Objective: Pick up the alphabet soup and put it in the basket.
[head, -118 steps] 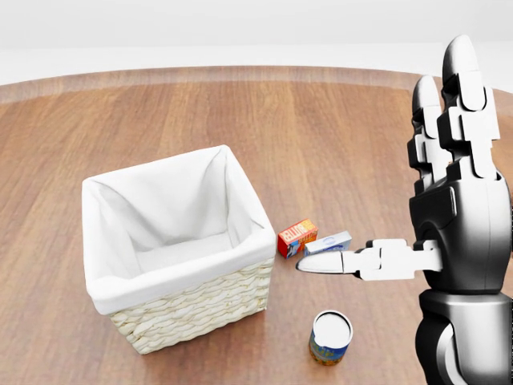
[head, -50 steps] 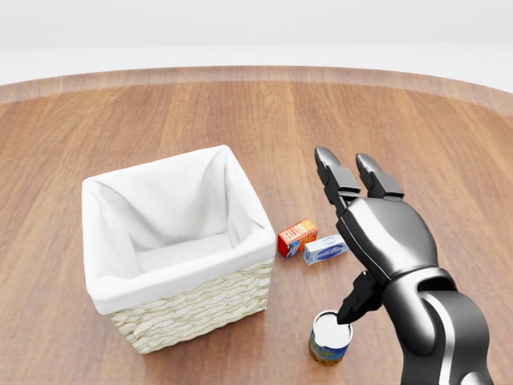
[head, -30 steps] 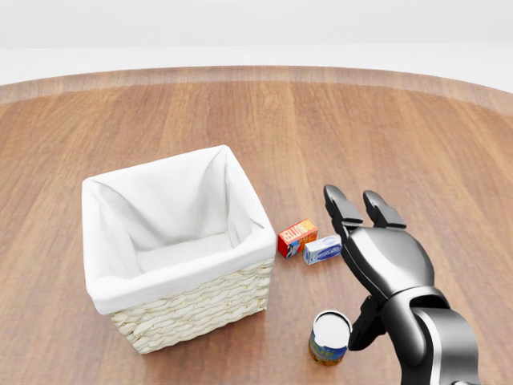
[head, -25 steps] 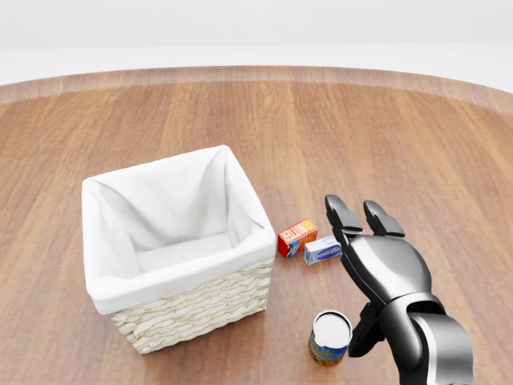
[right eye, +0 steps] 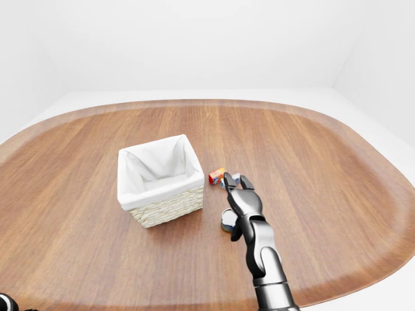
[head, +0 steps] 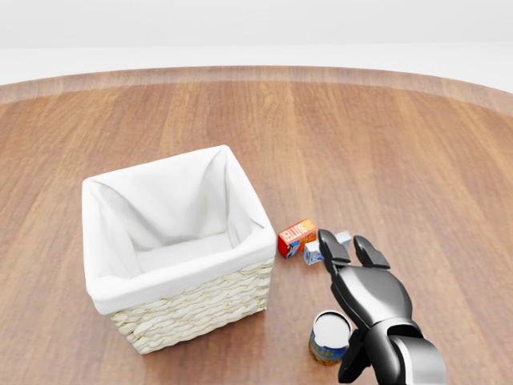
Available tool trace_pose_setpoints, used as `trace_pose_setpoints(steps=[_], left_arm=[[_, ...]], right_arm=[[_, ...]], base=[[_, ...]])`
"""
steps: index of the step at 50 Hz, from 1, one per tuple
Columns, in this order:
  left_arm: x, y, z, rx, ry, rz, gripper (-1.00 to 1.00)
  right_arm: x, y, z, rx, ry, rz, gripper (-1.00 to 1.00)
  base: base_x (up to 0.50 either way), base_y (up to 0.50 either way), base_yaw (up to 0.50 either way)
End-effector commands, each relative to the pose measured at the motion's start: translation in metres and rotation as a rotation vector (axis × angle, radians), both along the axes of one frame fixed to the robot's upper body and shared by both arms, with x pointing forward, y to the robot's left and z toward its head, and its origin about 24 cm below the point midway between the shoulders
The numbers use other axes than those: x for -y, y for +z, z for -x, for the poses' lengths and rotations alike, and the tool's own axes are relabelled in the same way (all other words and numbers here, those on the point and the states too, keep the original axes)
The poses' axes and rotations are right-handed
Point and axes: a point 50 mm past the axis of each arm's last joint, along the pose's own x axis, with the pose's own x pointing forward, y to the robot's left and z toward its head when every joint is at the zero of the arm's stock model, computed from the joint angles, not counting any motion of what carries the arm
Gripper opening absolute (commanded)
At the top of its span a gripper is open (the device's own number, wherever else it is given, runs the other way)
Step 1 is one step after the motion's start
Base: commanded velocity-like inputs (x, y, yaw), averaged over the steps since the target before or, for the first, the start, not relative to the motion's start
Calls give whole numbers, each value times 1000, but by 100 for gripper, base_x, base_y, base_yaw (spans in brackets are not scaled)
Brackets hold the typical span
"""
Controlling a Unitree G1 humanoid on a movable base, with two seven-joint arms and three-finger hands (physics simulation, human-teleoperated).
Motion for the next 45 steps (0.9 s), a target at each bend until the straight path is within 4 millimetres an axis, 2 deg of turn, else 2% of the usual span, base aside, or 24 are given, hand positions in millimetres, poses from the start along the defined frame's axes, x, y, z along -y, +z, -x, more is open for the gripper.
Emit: trace_pose_setpoints(steps=[1,31,35,45], left_arm=[[1,0,0,-4,-5,3,100],[3,-2,-2,-38,-27,-31,100],[3,-4,-2,-31,8,-35,100],[4,-4,-3,-51,-17,-41,100]], right_arm=[[-3,-20,4,-38,-8,-2,100],[-4,-47,11,-80,-24,-3,100],[-5,-44,12,-76,-20,-3,100],[-6,-59,15,-97,-35,-9,100]], base=[[0,0,0],[0,0,0],[0,0,0],[0,0,0]])
